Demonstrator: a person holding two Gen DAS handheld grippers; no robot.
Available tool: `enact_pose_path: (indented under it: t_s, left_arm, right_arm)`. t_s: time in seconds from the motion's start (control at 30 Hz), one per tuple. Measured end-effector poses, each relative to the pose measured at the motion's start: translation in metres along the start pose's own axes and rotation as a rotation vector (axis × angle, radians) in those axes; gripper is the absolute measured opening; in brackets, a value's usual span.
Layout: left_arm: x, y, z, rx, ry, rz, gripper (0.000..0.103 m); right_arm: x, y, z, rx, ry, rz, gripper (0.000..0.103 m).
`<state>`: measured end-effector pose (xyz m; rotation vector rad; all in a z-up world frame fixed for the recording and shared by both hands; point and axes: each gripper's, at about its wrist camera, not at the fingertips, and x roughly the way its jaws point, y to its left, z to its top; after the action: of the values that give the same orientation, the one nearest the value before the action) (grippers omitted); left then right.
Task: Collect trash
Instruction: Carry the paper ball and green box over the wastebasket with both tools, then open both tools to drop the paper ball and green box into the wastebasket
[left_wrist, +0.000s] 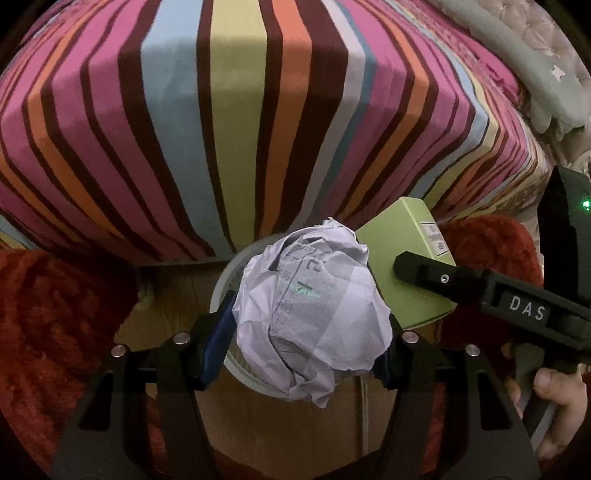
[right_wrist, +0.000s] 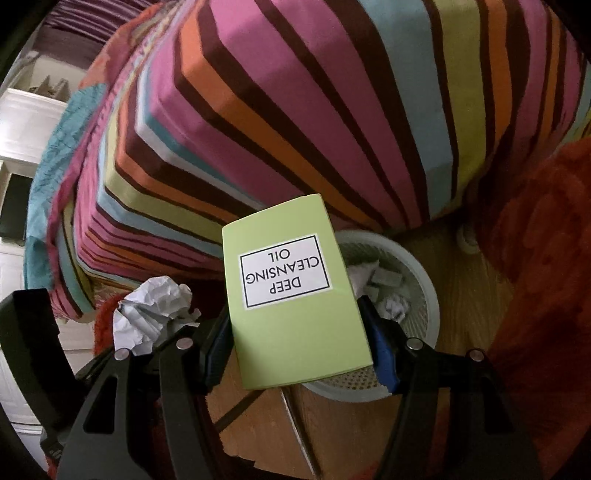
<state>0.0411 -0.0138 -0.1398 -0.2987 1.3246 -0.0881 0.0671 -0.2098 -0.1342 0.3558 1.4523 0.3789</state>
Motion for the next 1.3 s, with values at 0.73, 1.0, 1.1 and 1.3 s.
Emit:
enact_pose_path:
  t_s: [0.73,1.0,1.1,1.3]
  left_arm:
    - [0.076,0.003,0.003,-0.059,0.25,0.018,0.061]
    - [0.097,0.004,0.002,-0.064,0.312,0.024,0.061]
    - [0.106,0.006,0.001,-0.076,0.341,0.036,0.061]
    - [0.126,0.011,-0.001,-0.112,0.395,0.021,0.061]
  right_arm:
    - [0.055,-0.017,0.001,0.134,0.199,-0.043,0.06]
    - [0.077,-0.018,-0.001,0.153,0.251,-0.068,0.06]
    - [0.086,-0.02,0.001,0.171,0.269,-0.077,0.06]
    - [0.101,-0.032,0.002,0.222,0.311,-0.099,0.06]
